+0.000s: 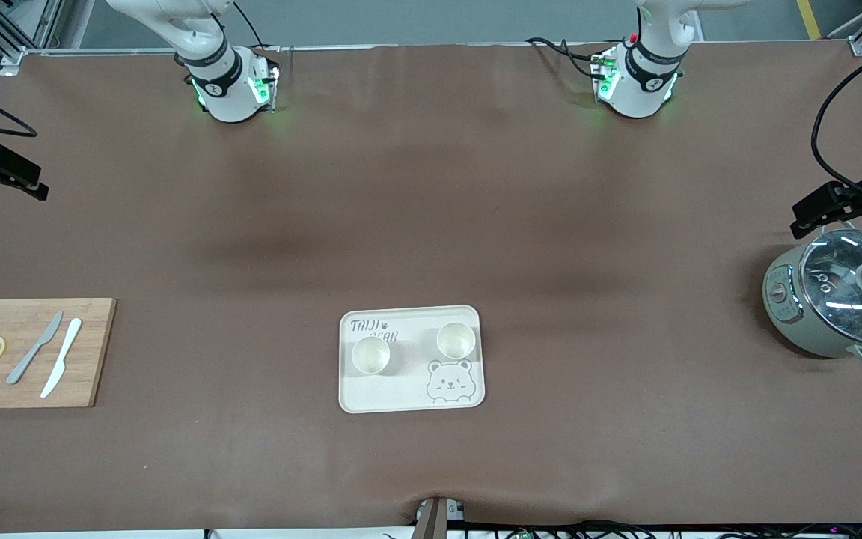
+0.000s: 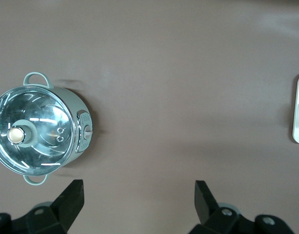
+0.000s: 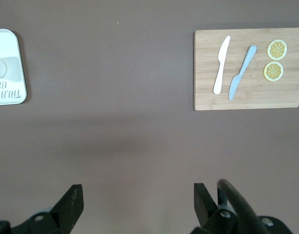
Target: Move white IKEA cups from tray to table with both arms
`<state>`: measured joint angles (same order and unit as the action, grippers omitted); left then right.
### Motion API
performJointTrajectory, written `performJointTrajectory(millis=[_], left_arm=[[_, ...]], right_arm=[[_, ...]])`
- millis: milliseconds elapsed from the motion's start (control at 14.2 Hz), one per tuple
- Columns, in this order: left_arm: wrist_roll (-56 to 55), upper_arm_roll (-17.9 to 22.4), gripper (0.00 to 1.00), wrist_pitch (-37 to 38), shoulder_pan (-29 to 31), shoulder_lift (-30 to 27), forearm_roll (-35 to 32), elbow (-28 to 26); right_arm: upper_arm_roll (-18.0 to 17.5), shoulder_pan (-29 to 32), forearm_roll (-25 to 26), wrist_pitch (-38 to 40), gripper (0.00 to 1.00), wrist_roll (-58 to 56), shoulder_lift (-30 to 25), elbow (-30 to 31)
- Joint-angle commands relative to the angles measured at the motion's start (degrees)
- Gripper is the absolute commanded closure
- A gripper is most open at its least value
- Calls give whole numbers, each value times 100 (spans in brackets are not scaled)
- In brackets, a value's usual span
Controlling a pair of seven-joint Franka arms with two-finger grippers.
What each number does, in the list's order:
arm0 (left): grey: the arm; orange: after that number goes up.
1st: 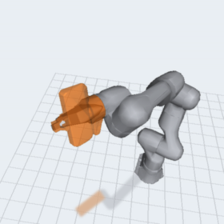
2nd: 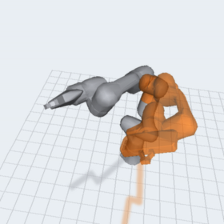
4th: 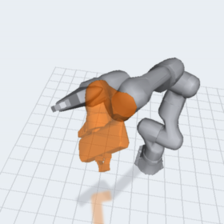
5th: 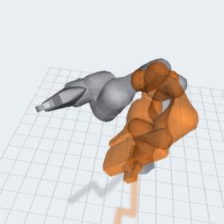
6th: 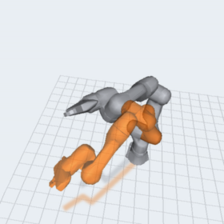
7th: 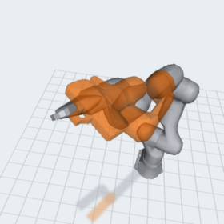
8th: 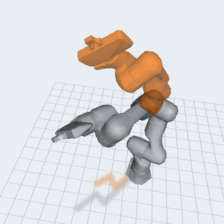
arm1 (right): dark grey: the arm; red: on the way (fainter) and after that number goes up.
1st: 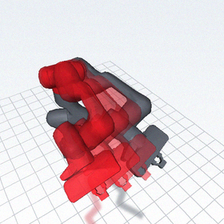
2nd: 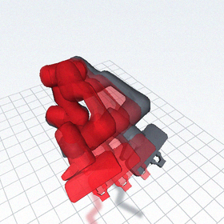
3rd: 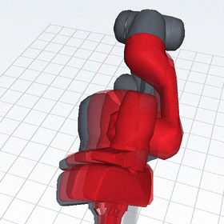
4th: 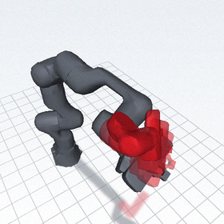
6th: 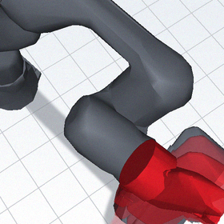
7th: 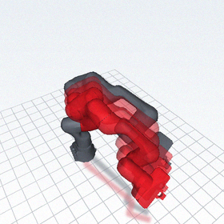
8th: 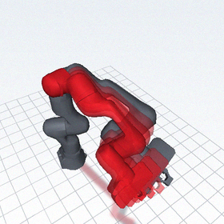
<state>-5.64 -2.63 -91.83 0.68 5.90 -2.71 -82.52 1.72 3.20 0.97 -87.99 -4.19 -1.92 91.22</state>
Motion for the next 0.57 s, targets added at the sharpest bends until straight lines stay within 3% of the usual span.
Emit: performJointTrajectory(millis=[0, 495], left_arm=[[167, -27, 0, 139, 38, 105, 86, 210], [185, 8, 0, 121, 125, 219, 200, 140]], right_arm=[[-58, 67, 0, -43, 0, -73, 16, 18], [-58, 75, 0, -43, 0, -73, 16, 18]])
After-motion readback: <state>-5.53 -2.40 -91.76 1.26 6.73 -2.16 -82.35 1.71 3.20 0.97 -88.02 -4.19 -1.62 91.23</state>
